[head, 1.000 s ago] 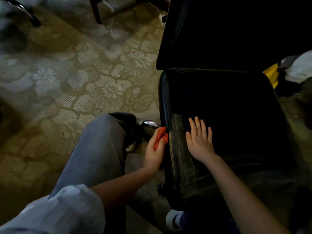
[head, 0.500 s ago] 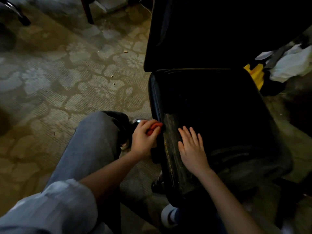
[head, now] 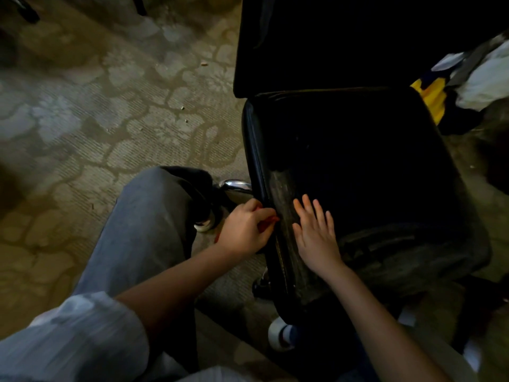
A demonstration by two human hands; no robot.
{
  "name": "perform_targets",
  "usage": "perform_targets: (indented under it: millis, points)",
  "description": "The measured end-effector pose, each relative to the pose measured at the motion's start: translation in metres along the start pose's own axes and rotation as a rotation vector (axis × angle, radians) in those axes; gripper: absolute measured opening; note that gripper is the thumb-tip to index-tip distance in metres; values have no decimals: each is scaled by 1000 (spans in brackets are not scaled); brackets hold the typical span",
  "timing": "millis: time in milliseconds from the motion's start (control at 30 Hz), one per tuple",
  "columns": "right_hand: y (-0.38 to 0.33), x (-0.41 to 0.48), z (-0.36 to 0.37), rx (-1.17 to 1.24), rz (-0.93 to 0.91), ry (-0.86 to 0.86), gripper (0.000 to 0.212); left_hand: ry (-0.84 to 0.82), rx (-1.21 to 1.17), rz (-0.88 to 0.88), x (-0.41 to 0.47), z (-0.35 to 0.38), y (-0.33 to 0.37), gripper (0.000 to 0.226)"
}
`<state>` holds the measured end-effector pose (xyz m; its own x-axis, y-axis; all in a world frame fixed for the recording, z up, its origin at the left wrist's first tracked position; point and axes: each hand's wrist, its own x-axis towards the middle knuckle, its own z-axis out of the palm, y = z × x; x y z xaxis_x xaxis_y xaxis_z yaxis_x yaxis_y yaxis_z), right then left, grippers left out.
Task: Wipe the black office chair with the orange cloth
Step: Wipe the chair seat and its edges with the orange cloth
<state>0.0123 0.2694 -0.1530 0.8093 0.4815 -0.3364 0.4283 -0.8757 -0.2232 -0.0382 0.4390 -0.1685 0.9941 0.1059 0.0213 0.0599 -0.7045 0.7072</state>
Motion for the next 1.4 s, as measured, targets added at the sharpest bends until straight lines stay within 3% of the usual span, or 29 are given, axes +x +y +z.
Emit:
perform_targets:
  millis: [133, 367, 500, 633, 800, 900, 1033, 1100, 1167, 1400]
  points:
    - [1, -1, 3, 10, -18, 36, 57, -13, -57, 3, -6, -2, -2, 30]
    - [-1, 1, 0, 31, 0, 4, 53, 241, -124, -173, 31, -7, -8, 24]
    - [-3, 2, 2, 20, 4, 20, 52, 180, -33, -117, 35, -7, -10, 22]
    - [-6, 4, 7, -2, 5, 71, 74, 68, 25, -38, 23, -10, -8, 27]
    - [-13, 6, 6, -22, 47, 73, 56, -17, 7, 17, 3, -5, -6, 33]
    - [-18, 9, 3, -8, 64, 61, 52, -20, -226, -53, 3, -3, -16, 33]
    - [-28, 18, 1, 8, 110, 63, 54, 295, -718, -399, 20, 3, -31, 21]
    - [-35, 25, 0, 33, 131, 69, 54, 371, -867, -501, 35, 3, -37, 22]
    - [-41, 33, -1, 63, 169, 65, 53, 354, -998, -516, 46, 5, -36, 25]
    - [-65, 66, -4, 115, 305, 84, 53, 284, -1008, -440, 48, 2, -39, 27]
